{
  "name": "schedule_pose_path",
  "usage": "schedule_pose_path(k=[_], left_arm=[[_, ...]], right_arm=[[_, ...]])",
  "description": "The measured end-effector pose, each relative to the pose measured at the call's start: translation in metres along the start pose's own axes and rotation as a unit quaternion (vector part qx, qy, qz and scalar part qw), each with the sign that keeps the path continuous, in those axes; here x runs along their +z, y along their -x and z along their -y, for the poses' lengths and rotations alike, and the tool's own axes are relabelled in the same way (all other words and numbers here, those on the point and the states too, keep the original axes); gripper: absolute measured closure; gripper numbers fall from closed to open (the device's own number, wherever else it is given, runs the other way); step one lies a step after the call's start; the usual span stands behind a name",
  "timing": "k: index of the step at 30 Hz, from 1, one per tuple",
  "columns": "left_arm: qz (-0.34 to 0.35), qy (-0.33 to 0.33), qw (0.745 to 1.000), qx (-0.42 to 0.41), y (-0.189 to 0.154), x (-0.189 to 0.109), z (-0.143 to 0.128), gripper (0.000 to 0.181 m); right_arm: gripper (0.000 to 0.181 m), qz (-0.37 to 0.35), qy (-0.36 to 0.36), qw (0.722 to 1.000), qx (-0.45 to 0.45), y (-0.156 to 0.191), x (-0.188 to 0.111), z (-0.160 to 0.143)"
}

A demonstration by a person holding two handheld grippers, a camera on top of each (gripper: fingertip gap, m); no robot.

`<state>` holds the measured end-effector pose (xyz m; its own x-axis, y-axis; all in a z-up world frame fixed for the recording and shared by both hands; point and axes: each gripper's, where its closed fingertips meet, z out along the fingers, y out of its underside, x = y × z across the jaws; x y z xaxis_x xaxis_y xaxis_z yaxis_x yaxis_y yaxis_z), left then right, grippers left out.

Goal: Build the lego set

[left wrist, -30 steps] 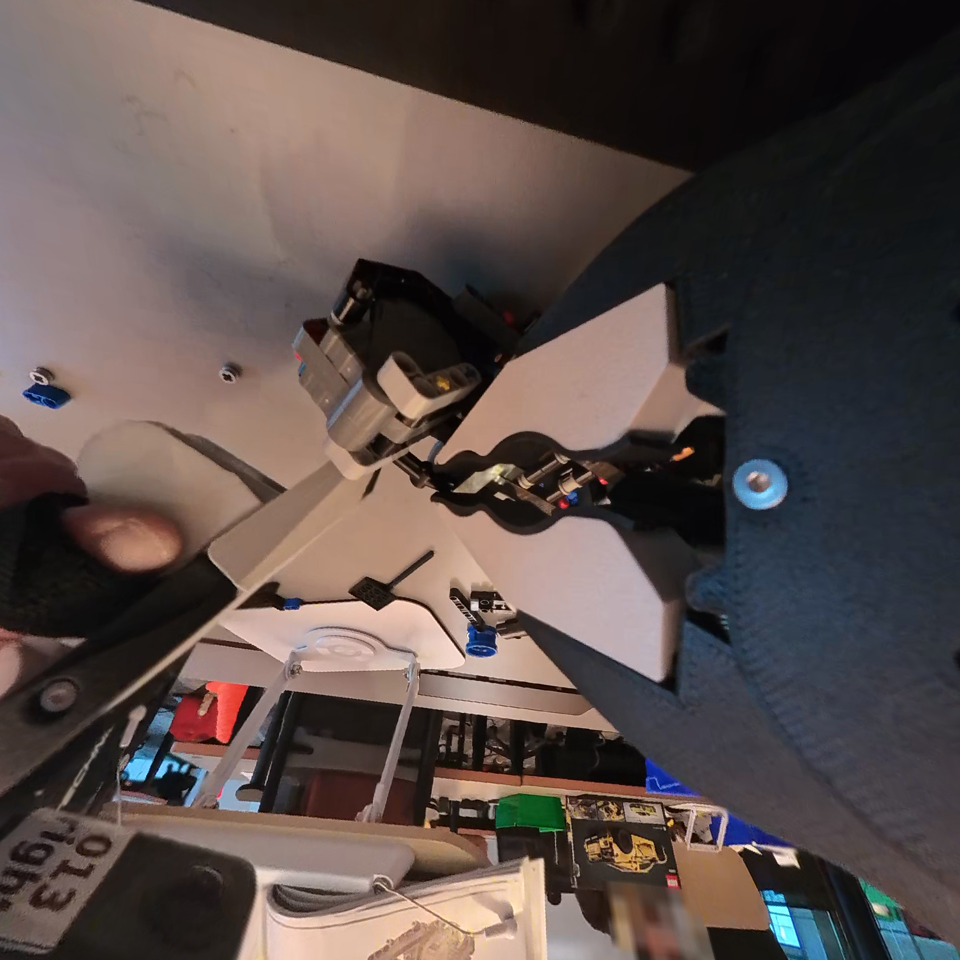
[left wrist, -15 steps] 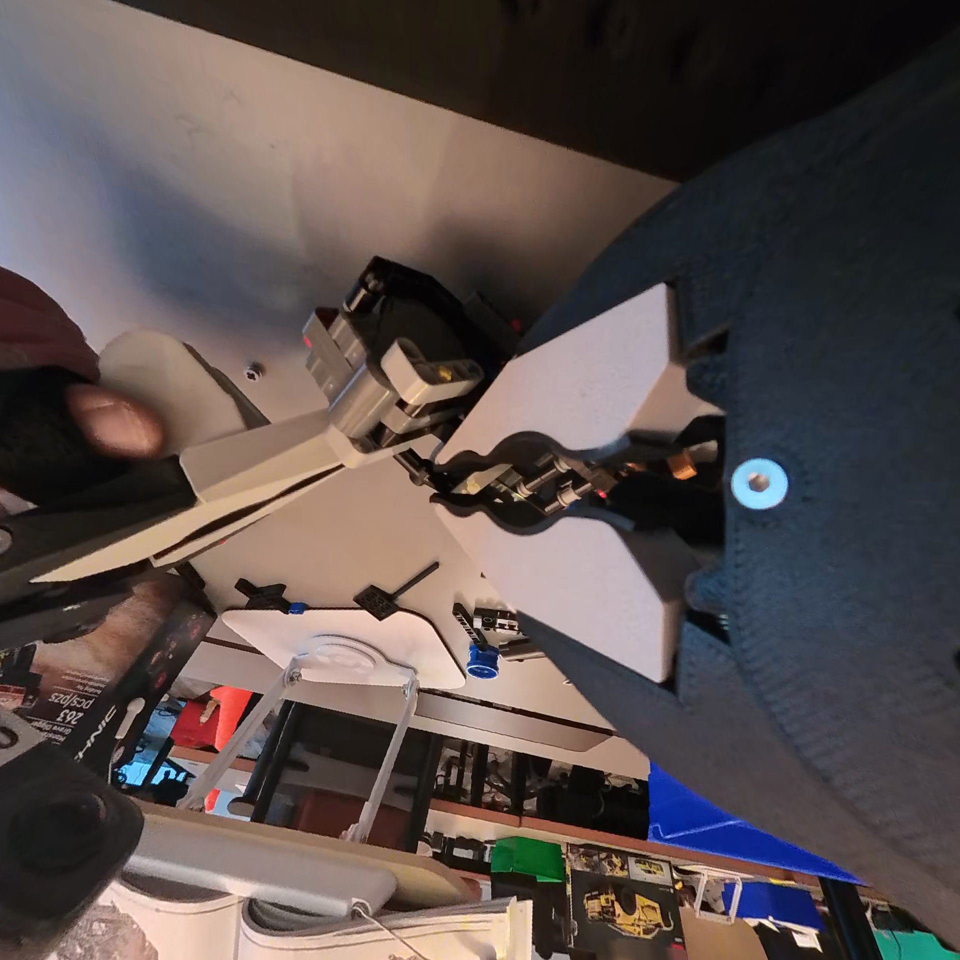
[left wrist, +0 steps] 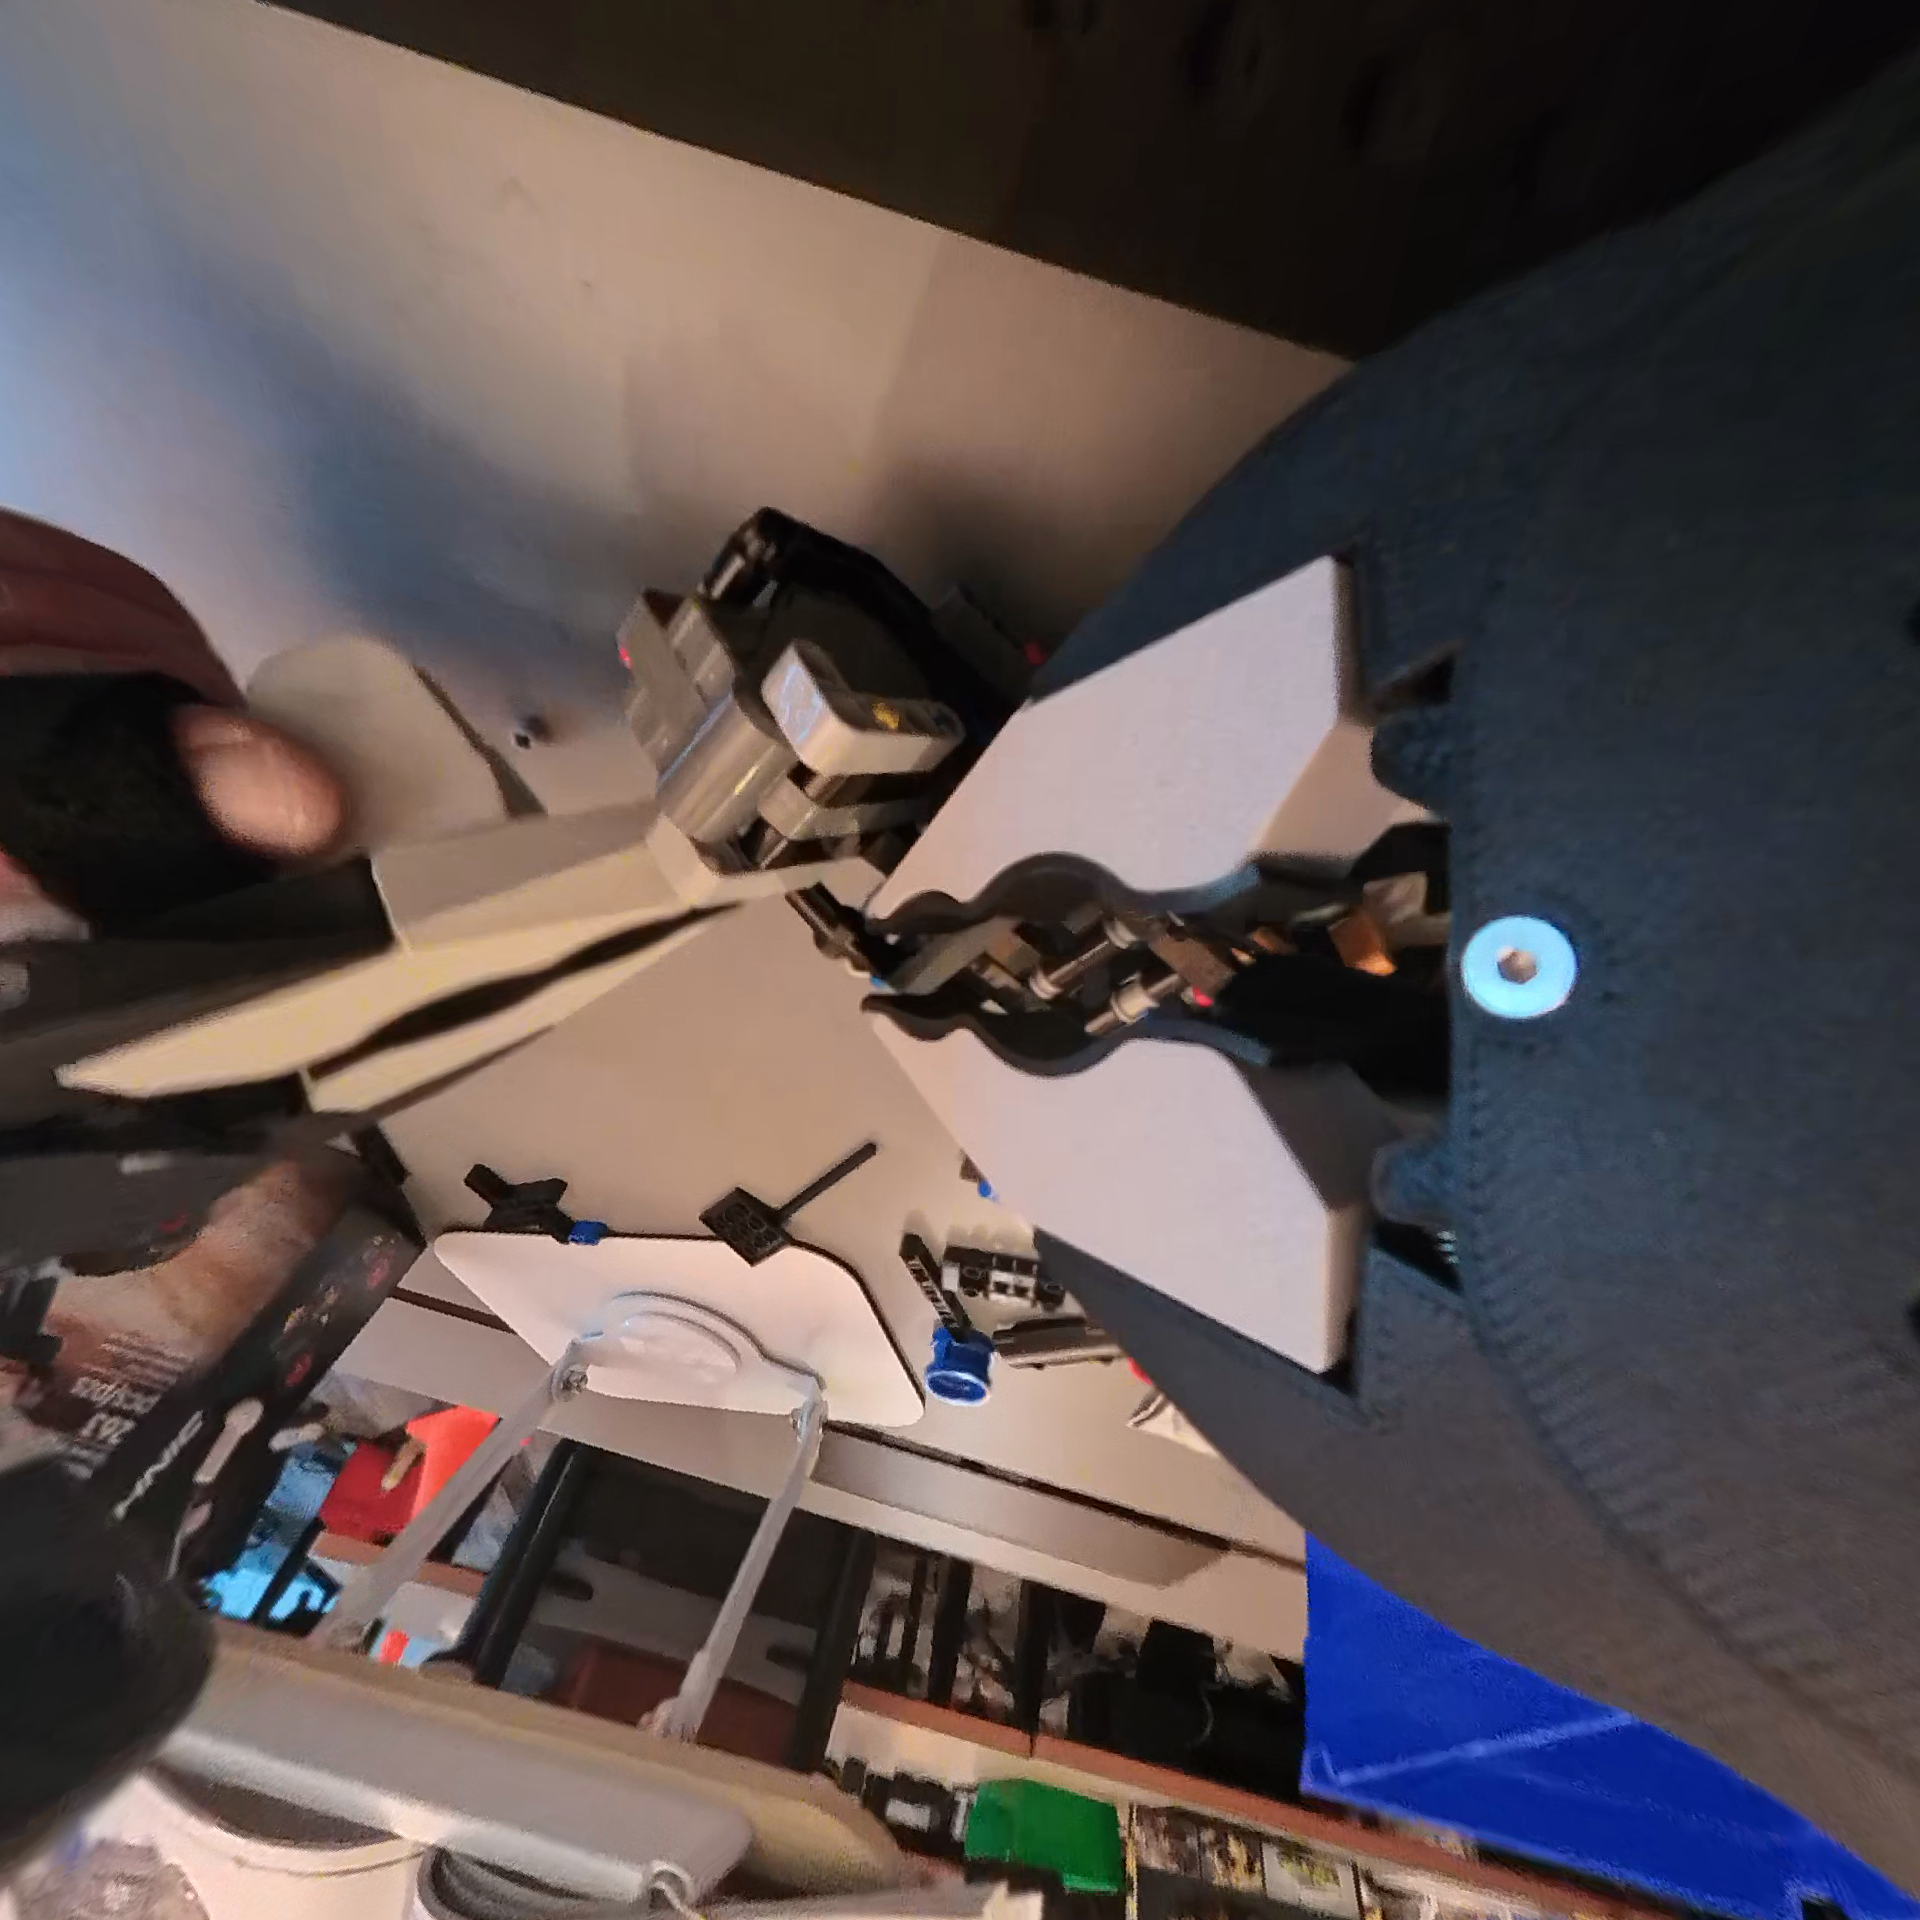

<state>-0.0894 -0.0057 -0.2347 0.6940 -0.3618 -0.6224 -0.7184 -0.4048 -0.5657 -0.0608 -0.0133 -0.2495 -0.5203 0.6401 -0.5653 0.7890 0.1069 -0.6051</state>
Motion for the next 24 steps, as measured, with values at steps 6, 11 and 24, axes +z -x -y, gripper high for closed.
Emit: schedule_pose_path(k=[6, 11, 24], left_arm=[[-0.004, -0.018, 0.997, -0.071, 0.022, -0.029, -0.007, 0.154], [-0.027, 0.017, 0.993, -0.115, 0.024, -0.05, -0.039, 0.148], [-0.089, 0.037, 0.967, -0.235, 0.017, -0.04, -0.077, 0.143]], right_arm=[[0.165, -0.026, -0.041, 0.999, 0.006, -0.008, -0.017, -0.003], [0.158, -0.036, -0.083, 0.996, -0.001, 0.002, -0.039, -0.006], [0.143, -0.133, -0.09, 0.985, -0.063, 0.023, 0.008, -0.008]])
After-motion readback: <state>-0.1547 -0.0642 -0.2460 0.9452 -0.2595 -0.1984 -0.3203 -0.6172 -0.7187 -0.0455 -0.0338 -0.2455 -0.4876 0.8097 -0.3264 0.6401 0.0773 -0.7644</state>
